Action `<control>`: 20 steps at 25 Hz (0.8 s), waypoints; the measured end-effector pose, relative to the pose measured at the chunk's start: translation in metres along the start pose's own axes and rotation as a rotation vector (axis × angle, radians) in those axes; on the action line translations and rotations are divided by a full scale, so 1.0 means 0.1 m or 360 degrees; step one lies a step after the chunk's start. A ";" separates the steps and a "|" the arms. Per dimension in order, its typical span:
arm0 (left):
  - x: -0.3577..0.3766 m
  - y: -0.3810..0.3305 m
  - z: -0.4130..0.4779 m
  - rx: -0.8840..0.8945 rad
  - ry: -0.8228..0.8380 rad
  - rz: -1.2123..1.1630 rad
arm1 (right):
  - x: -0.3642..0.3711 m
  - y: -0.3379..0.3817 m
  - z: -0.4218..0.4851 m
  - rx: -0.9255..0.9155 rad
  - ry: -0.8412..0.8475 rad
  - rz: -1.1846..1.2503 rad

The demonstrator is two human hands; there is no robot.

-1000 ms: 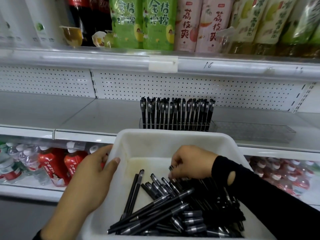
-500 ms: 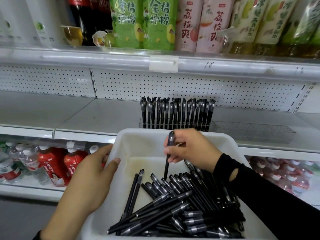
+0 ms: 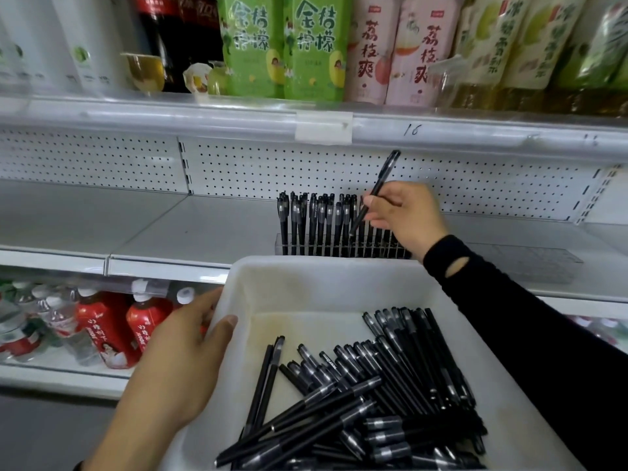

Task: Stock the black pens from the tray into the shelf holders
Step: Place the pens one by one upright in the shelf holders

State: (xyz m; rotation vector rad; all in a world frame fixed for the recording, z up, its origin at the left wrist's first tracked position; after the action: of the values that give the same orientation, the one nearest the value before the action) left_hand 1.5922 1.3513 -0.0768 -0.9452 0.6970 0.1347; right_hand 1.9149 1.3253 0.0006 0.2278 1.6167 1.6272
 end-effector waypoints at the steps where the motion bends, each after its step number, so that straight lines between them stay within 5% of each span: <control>1: 0.00 0.01 0.00 -0.0006 0.0004 0.0002 | 0.00 -0.04 0.12 0.0014 -0.0067 -0.0039; 10: -0.01 0.04 0.02 0.0014 0.0024 0.0053 | 0.32 -0.49 0.56 0.0108 -0.0123 -0.0522; 20: 0.01 0.05 0.03 -0.0014 0.0034 0.0016 | 0.47 -0.61 0.68 0.0392 0.0193 -0.1312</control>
State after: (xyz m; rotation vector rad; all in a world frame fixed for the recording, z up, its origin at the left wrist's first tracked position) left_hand 1.5931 1.3564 -0.0795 -0.9531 0.7214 0.1370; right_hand 1.9521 1.3973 -0.0619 -0.3825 1.6807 0.8227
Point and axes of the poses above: each hand's wrist, its own z-axis towards the middle knuckle, its own x-axis out of the palm, y = z × x, the point moved 5 cm from there along z, towards the middle knuckle, and after that the axes turned 14 degrees about x, right-handed, at the moved point
